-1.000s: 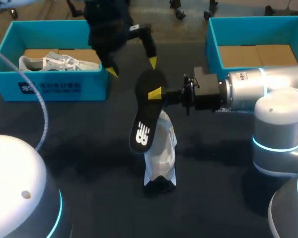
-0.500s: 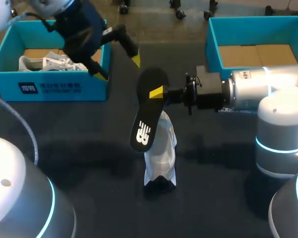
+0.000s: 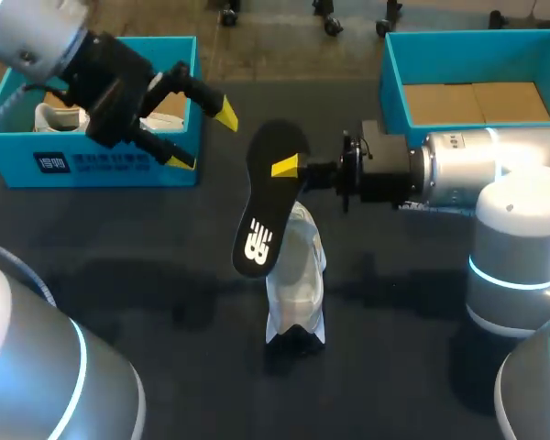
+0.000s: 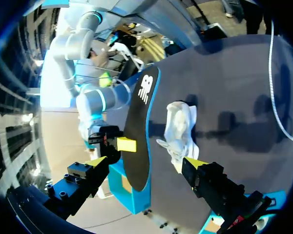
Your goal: Take the shoe out of the shoebox, open the shoe tongue, remove and reinsert the insole, then place the shoe into the shoebox
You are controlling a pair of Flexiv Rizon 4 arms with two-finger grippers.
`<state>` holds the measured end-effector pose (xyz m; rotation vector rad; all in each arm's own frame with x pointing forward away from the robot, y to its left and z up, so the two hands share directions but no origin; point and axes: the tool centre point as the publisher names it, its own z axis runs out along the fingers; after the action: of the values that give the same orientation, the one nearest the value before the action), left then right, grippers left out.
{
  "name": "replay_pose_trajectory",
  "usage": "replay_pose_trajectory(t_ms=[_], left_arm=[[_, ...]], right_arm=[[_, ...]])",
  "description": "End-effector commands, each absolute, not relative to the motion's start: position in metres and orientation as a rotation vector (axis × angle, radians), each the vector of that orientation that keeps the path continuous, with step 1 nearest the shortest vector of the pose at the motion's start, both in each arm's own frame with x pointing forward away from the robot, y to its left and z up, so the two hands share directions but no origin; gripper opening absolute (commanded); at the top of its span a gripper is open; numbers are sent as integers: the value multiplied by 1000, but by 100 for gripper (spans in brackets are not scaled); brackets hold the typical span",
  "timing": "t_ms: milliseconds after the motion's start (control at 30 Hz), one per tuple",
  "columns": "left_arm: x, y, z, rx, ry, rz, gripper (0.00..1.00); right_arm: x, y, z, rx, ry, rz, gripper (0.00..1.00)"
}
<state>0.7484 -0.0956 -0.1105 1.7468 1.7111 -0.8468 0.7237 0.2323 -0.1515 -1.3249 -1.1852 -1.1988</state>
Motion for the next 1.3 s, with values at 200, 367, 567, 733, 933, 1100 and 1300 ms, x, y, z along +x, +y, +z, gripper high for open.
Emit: replay_pose_trajectory(t_ms=[200, 367, 567, 733, 933, 1100, 1300], left_arm=[[740, -90, -126, 1432, 1416, -1139, 100], [737, -89, -127, 1392, 1356, -1179, 100], [733, -89, -133, 1339, 1303, -1220, 100], [731, -90, -136, 1313, 1279, -1231, 98], [730, -95, -137, 1275, 1251, -1217, 71], [733, -104, -134, 1260, 1241, -1220, 45], [735, -114, -131, 1250, 1230, -1219, 40]], right_arm=[[713, 240, -144, -1286, -1171, -1219, 0], [709, 244, -140, -1263, -1155, -1229, 0], [704, 251, -132, -1245, -1150, -1223, 0], [701, 258, -128, -1237, -1153, -1216, 0], [697, 267, -126, -1227, -1148, -1197, 0], [693, 275, -127, -1218, -1147, -1178, 0], [690, 283, -128, -1222, -1147, -1167, 0]])
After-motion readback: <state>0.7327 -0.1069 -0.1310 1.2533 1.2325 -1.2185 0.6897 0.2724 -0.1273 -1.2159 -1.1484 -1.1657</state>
